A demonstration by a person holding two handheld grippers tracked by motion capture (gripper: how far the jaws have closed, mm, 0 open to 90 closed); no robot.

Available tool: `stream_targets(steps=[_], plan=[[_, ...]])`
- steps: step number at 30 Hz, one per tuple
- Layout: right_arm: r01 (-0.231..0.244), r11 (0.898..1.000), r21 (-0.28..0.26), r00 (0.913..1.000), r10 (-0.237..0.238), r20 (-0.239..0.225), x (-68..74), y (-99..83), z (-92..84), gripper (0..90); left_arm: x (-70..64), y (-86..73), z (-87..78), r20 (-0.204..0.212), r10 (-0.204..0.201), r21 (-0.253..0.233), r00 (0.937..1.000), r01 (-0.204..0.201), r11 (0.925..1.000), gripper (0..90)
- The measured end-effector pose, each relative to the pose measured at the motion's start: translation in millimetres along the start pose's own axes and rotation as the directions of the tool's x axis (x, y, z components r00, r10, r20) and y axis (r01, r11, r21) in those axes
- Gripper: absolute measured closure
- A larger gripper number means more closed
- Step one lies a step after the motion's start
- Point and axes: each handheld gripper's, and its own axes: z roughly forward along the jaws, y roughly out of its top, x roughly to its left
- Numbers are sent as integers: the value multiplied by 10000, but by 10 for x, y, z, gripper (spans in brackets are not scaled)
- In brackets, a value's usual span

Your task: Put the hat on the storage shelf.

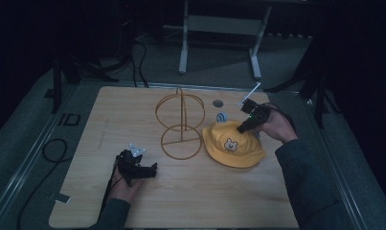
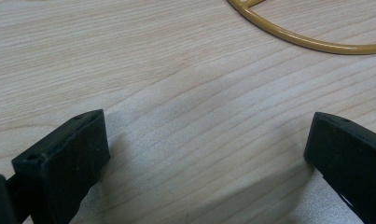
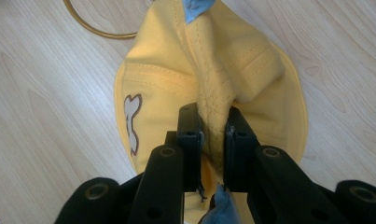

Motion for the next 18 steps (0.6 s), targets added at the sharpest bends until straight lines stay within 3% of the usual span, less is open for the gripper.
stream_targets(steps=[18], plan=[[382, 9992, -72, 9991, -381, 188, 87, 88, -153, 801, 0, 0, 1, -4, -5, -16, 10000, 5, 10000, 0]])
